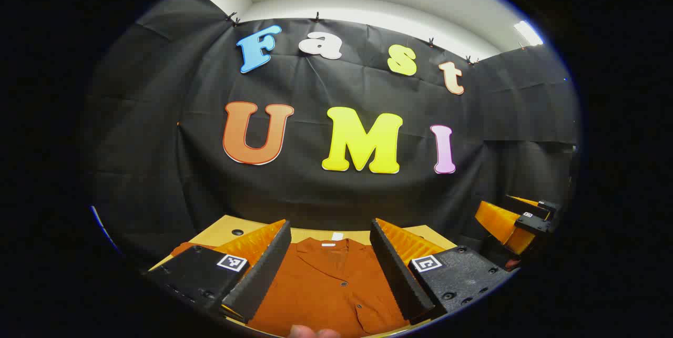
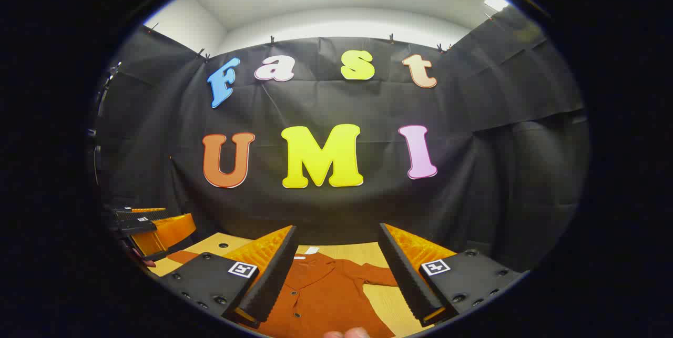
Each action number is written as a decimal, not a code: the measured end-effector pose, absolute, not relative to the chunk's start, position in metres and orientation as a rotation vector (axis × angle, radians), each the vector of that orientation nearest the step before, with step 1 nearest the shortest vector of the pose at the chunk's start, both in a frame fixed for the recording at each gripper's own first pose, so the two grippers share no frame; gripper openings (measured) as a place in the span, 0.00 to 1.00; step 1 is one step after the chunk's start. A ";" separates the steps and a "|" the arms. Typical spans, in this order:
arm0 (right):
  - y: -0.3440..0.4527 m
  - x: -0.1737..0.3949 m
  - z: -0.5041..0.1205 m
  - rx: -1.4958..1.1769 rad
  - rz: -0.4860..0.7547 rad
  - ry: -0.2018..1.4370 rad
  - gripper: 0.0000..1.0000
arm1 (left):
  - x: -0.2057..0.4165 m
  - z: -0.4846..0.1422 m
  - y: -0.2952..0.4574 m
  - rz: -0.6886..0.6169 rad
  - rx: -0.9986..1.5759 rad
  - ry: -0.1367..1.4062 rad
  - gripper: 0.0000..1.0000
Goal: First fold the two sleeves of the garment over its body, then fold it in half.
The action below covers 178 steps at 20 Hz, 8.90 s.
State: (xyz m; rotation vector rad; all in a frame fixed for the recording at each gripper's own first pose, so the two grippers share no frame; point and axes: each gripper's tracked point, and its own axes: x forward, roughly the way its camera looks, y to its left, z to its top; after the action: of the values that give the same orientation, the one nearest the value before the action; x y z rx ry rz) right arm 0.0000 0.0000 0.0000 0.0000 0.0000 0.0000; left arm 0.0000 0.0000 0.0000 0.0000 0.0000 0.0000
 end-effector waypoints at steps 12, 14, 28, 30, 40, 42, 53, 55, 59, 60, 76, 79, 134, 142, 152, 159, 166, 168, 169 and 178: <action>0.000 -0.008 -0.010 0.002 0.003 0.036 0.97 | -0.009 -0.010 0.006 0.040 0.019 0.005 0.97; 0.000 -0.006 -0.011 0.002 0.009 0.038 0.97 | -0.011 -0.009 0.007 0.043 0.017 0.001 0.98; 0.006 -0.005 -0.016 -0.014 0.032 0.036 0.94 | -0.005 -0.015 0.015 0.045 0.017 0.007 0.98; 0.008 -0.004 -0.017 -0.014 0.030 0.033 0.97 | -0.002 -0.017 0.017 0.042 0.030 0.009 0.98; -0.005 0.002 -0.020 0.014 -0.015 0.033 0.97 | 0.003 -0.016 0.025 0.056 0.042 -0.006 0.98; -0.008 0.005 -0.021 0.011 -0.026 0.036 0.97 | 0.004 -0.014 0.024 0.050 0.045 -0.010 0.98; -0.054 0.012 -0.024 0.034 -0.079 0.084 0.97 | 0.018 -0.023 0.017 0.029 -0.006 -0.002 0.98; -0.089 0.020 -0.022 0.006 -0.108 0.087 0.93 | 0.022 -0.021 0.014 0.035 -0.007 -0.007 0.98; -0.184 0.052 -0.043 0.026 -0.184 0.154 0.97 | 0.035 -0.036 -0.005 0.042 0.015 0.028 0.98; -0.208 0.061 -0.054 0.030 -0.200 0.182 0.97 | 0.041 -0.037 -0.016 0.036 0.007 0.033 0.98; -0.446 0.206 -0.358 0.220 -0.192 0.726 0.94 | 0.093 -0.083 -0.145 0.112 0.120 0.247 0.98; -0.449 0.218 -0.375 0.237 -0.189 0.748 0.97 | 0.102 -0.085 -0.150 0.115 0.123 0.261 0.98; 0.139 0.308 -0.164 0.199 0.194 0.727 0.02 | 0.025 -0.045 0.204 0.259 -0.013 0.099 0.98; 0.271 0.335 -0.307 0.108 0.339 0.921 0.02 | -0.014 -0.065 0.263 0.388 -0.023 0.145 0.98; 0.347 0.327 -0.380 0.072 0.475 0.966 0.19 | -0.034 -0.067 0.309 0.513 -0.058 0.139 0.98; 0.317 0.264 -0.273 0.099 0.583 0.889 0.70 | 0.013 -0.089 0.366 0.441 -0.155 0.125 0.98; 0.202 0.155 -0.167 0.101 0.601 0.797 0.70 | 0.074 -0.176 0.464 0.394 -0.385 0.253 0.98; 0.164 0.130 -0.157 0.130 0.544 0.804 0.70 | 0.091 -0.206 0.490 0.379 -0.427 0.308 0.99; 0.145 0.121 -0.155 0.135 0.513 0.810 0.70 | 0.101 -0.221 0.500 0.371 -0.458 0.336 0.99; 0.061 0.087 -0.151 0.196 0.302 0.844 0.70 | 0.135 -0.323 0.536 0.325 -0.625 0.567 0.99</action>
State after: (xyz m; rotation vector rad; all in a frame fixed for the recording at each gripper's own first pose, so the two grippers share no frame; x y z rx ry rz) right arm 0.0865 0.0607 -0.1507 0.1962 0.8436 0.3020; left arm 0.1353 0.5358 -0.3233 -0.6249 0.5672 0.3252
